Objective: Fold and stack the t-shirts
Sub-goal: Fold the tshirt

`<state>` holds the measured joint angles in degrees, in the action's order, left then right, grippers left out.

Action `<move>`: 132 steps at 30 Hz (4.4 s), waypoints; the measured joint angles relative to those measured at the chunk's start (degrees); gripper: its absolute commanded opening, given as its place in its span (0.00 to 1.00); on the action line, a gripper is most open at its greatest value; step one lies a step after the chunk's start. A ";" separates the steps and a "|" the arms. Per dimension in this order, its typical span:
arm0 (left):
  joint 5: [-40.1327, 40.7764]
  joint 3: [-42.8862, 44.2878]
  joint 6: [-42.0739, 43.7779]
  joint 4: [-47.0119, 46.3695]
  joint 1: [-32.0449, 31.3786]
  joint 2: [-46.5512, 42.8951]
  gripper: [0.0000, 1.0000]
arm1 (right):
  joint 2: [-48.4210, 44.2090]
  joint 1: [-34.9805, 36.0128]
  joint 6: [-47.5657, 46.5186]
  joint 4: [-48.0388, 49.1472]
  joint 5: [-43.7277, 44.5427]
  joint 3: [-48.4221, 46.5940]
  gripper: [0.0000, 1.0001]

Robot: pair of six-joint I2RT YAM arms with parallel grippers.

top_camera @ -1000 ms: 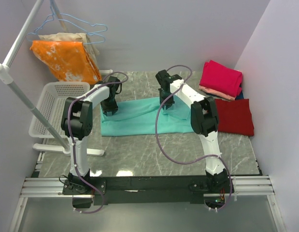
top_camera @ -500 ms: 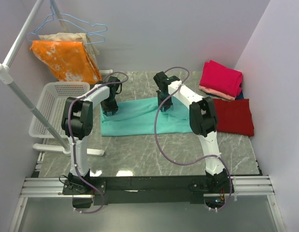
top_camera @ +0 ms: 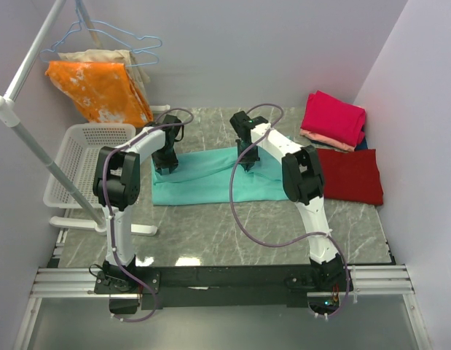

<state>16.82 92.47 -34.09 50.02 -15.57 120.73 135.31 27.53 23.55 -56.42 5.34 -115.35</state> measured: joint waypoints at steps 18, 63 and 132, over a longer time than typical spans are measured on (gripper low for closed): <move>1.53 2.67 -1.01 1.51 -0.07 2.34 0.44 | -6.03 0.61 -0.31 -4.09 4.26 2.95 0.00; 2.38 1.51 -1.07 0.52 -0.26 1.70 0.45 | -5.27 -15.30 9.57 -1.60 3.02 7.34 0.31; -1.38 5.88 9.07 -4.52 -12.70 -6.60 0.63 | -30.53 -16.11 10.16 13.49 -11.72 27.54 0.41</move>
<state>15.44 98.35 -25.02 45.50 -28.27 114.13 104.77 11.42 33.71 -42.94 -6.37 -87.81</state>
